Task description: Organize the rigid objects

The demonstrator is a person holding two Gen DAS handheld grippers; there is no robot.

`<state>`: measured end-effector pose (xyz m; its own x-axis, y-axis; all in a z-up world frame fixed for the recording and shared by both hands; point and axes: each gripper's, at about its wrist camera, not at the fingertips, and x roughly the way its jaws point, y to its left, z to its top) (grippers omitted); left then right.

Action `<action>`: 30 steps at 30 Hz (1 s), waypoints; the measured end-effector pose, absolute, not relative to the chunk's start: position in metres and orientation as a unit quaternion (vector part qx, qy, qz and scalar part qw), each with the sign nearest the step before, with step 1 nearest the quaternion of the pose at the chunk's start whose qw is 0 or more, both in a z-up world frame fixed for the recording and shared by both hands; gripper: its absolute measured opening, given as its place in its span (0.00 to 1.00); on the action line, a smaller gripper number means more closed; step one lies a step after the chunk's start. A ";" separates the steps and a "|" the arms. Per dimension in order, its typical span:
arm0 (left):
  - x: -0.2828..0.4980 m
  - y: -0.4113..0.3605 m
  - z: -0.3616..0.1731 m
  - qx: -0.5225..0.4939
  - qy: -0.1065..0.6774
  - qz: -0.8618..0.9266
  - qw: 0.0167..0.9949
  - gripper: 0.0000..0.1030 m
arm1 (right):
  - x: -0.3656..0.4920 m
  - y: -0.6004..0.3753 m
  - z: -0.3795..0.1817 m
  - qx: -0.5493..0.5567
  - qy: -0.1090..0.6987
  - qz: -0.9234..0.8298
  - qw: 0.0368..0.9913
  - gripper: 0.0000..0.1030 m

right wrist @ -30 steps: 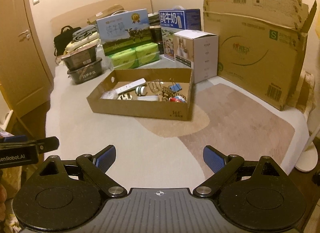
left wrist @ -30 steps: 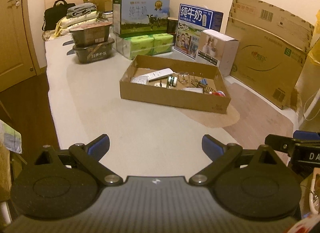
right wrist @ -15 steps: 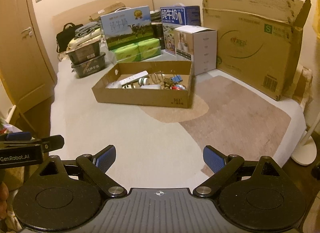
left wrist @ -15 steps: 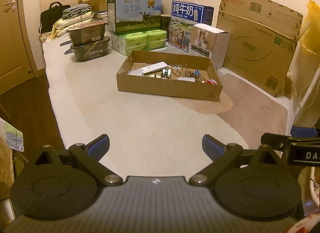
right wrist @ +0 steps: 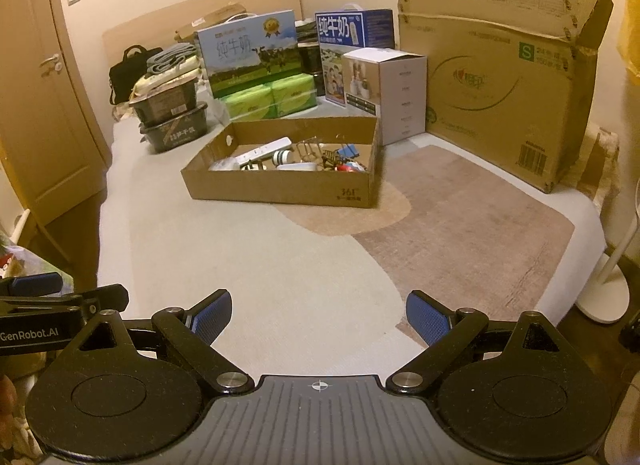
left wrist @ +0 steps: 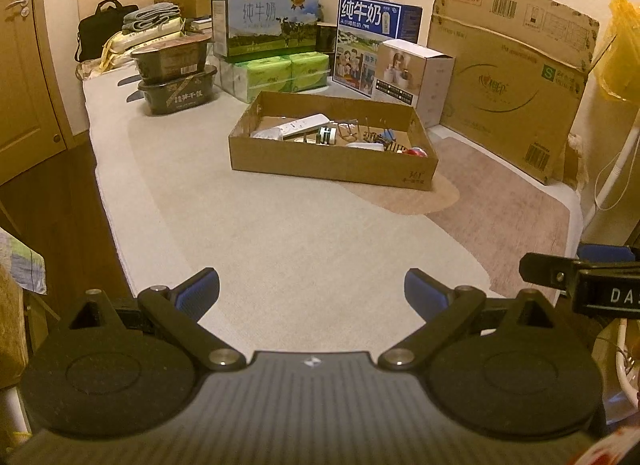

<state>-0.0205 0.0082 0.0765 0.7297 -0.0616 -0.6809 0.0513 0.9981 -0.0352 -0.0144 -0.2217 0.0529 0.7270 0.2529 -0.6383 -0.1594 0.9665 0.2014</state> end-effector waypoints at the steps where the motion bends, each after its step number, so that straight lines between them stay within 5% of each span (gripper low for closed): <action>1: -0.021 0.008 0.077 -0.007 0.366 -0.030 0.930 0.96 | -0.014 -0.222 0.053 0.066 0.352 0.112 0.927 0.91; 30: -0.021 0.009 0.075 -0.011 0.368 -0.029 0.929 0.96 | -0.016 -0.221 0.054 0.065 0.356 0.113 0.925 0.91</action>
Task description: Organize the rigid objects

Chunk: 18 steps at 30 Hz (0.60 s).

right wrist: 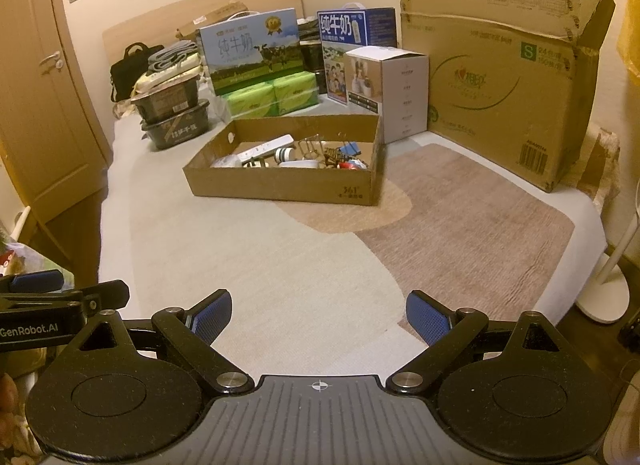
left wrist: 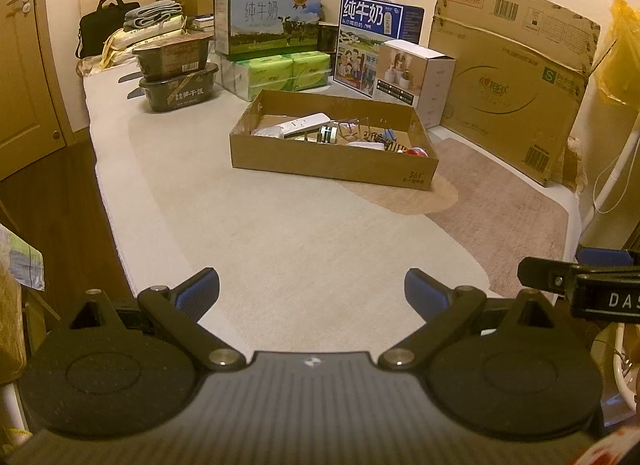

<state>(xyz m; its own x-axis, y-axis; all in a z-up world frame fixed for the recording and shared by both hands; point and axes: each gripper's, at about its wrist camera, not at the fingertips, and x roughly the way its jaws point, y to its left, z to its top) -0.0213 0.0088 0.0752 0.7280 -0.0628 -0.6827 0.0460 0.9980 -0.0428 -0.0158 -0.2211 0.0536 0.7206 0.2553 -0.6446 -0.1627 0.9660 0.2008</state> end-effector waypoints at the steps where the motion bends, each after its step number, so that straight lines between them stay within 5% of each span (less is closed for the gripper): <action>1: -0.021 0.009 0.075 -0.012 0.368 -0.029 0.929 0.96 | -0.016 -0.221 0.053 0.065 0.357 0.113 0.925 0.91; 18: -0.020 0.011 0.069 -0.016 0.372 -0.030 0.928 0.96 | -0.015 -0.220 0.047 0.070 0.363 0.113 0.922 0.91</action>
